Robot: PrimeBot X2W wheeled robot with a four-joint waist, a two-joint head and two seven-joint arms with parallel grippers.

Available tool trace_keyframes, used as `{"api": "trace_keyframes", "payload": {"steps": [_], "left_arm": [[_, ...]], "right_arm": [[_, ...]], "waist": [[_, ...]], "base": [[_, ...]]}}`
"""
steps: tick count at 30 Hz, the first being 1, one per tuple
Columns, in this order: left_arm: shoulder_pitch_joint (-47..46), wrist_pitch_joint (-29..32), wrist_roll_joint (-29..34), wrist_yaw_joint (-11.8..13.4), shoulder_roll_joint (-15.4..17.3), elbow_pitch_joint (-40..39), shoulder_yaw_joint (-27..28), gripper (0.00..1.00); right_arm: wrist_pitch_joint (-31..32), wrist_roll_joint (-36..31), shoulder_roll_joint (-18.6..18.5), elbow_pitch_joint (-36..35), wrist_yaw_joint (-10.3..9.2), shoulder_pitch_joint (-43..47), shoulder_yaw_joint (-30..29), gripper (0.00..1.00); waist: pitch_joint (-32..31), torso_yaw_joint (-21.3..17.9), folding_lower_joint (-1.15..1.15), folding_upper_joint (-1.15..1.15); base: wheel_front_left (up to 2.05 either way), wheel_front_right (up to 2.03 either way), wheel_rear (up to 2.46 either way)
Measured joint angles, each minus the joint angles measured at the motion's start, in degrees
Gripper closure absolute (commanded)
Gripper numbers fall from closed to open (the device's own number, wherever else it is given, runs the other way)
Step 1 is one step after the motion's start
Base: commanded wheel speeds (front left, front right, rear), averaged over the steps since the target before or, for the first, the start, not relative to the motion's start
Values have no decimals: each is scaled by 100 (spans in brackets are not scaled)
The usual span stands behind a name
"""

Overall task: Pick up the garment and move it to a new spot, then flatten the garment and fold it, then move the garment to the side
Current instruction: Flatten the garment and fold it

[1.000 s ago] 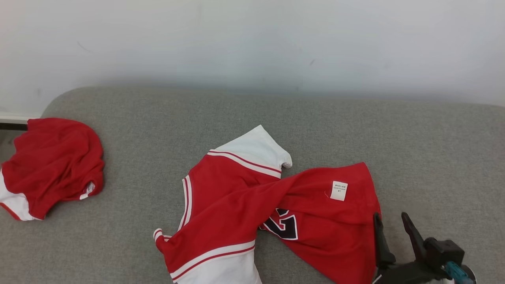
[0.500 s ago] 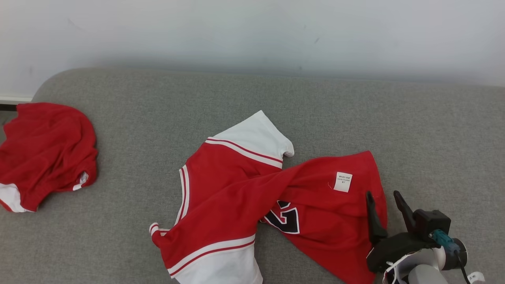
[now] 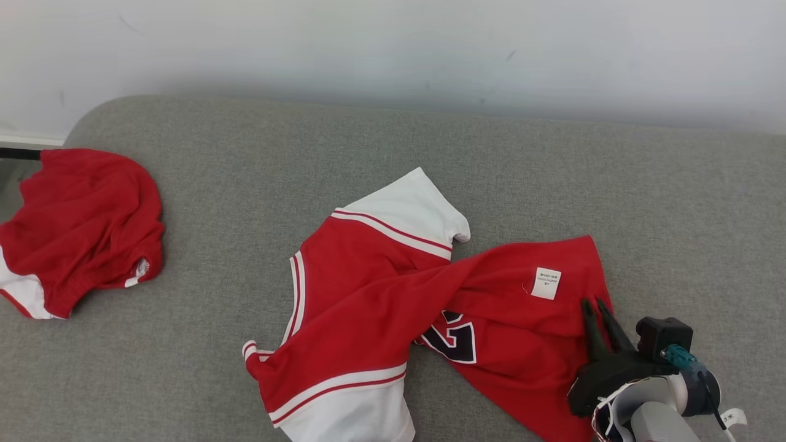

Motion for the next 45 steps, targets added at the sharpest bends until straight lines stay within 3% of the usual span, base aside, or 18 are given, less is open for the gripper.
{"api": "trace_keyframes", "payload": {"steps": [7, 12, 16, 21, 27, 35, 45], "left_arm": [[-115, -105, -352, 0, -19, -68, 88, 100], [-47, -137, -732, 0, 81, -878, 594, 100], [-126, -98, -878, 1, 357, -1706, 905, 100], [-1385, 601, -1014, 2, 775, -2326, 1163, 100], [-3489, 1536, -1263, 98, 1094, -2214, 1462, 100], [-7155, 2136, -1057, 223, 1179, -801, 1517, 100], [-10254, 1636, -747, 341, 825, 1169, 1552, 100]], "right_arm": [[0, -4, 8, -425, 0, 122, -45, 100], [-1, 222, -38, -998, 0, 435, -38, 100], [0, 634, -193, -1362, 0, 587, 85, 100], [0, 1252, -515, -1495, 0, 55, 534, 100], [308, 1893, -1040, -1512, 0, -1455, 1105, 100], [1033, 2878, -1543, -1048, 0, -4196, 1415, 100], [981, 3240, -1701, -62, 0, -6827, 1549, 100]], "waist": [[-143, -42, 0, 0], [-285, -79, 0, 0], [-361, -151, 0, 0], [-298, -269, 0, 0], [45, -401, 1, 0], [960, -624, 1, 1], [2083, -903, 2, 2]], "base": [[0, 0, 0], [0, 0, 0], [0, 0, 0], [0, 0, 0], [0, 0, 0], [0, 0, 0], [0, 0, 0]]}}
